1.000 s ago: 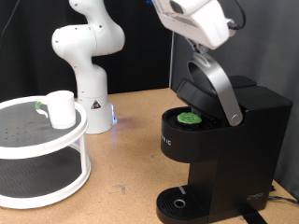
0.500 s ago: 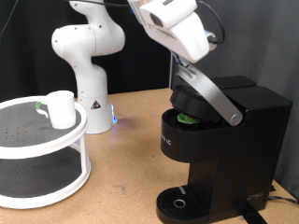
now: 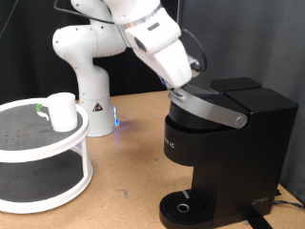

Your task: Make a cup of coffee with the keurig machine

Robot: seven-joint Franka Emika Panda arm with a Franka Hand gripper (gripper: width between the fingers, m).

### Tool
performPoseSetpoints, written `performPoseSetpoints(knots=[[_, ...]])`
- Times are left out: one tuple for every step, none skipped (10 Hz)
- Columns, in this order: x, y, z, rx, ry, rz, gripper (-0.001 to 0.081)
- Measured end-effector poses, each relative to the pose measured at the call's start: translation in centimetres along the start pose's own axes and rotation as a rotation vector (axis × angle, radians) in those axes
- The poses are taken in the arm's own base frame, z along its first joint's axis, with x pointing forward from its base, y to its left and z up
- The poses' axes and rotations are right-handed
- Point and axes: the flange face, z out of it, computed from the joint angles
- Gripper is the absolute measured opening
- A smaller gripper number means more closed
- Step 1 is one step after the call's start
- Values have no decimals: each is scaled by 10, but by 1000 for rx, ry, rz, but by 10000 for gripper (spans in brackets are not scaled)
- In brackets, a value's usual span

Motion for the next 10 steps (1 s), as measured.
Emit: performPoseSetpoints(knots=[[-4,3,4,-5,0,9,0],[-7,6,8,-9,0,17,0],[-10,9,13,-12,-1,25,0],[-12,13,16,-17,-2,33,0],[-13,17,20,-20,-4,39,0],[-13,19,22,-21,-4,42,0],[-13,20,24,-23,-4,45,0],[-14,22,26,-25,-5,48,0],[-14,25,28,-27,-7,51,0],[-15,27,31,-31,-8,54,0]])
